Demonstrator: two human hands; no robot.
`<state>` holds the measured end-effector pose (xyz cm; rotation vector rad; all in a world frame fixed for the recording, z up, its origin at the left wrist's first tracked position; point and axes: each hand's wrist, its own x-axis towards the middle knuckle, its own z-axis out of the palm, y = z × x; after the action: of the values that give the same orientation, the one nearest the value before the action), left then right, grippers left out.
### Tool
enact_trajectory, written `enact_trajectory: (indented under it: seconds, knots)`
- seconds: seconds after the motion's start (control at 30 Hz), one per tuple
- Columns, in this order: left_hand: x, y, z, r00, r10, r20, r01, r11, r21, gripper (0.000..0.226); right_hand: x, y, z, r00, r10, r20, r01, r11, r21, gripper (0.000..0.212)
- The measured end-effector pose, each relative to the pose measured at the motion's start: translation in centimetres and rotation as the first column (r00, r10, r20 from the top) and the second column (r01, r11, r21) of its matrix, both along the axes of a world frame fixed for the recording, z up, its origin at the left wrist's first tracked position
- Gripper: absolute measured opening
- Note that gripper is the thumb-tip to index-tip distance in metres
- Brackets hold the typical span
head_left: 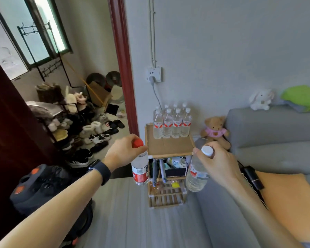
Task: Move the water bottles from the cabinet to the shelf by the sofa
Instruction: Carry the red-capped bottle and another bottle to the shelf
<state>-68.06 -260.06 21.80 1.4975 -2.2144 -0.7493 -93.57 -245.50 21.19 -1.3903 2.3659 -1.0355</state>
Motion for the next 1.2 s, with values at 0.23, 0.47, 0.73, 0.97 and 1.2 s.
enact_trajectory:
  seconds: [0.23, 0.47, 0.73, 0.97, 1.2]
  knots:
    - [-7.8, -9.4, -3.6, 0.997, -0.077, -0.001, 0.077, 0.995, 0.057, 0.027, -6.0, -8.8, -3.4, 0.999, -0.04, 0.027, 0.038, 0.997, 0.073, 0.036]
    - [-15.2, -18.5, -6.4, 0.986, -0.169, -0.007, 0.169, 0.981, 0.096, 0.028, -10.8, -18.5, -4.3, 0.994, -0.059, 0.088, 0.045, 0.987, 0.151, 0.031]
    - [-22.4, -24.7, -10.3, 0.961, -0.264, 0.078, 0.256, 0.962, 0.096, 0.028, -15.8, -27.5, -8.5, 0.986, -0.079, 0.145, 0.047, 0.976, 0.213, 0.028]
    - [-26.5, -26.1, -11.9, 0.967, -0.238, 0.093, 0.222, 0.962, 0.162, 0.033, -19.3, -32.3, -12.0, 0.982, 0.062, 0.179, -0.111, 0.955, 0.277, 0.031]
    - [-27.7, -26.1, -12.6, 0.976, -0.169, 0.135, 0.152, 0.98, 0.128, 0.034, -21.4, -34.7, -12.5, 0.945, 0.28, 0.17, -0.323, 0.882, 0.343, 0.035]
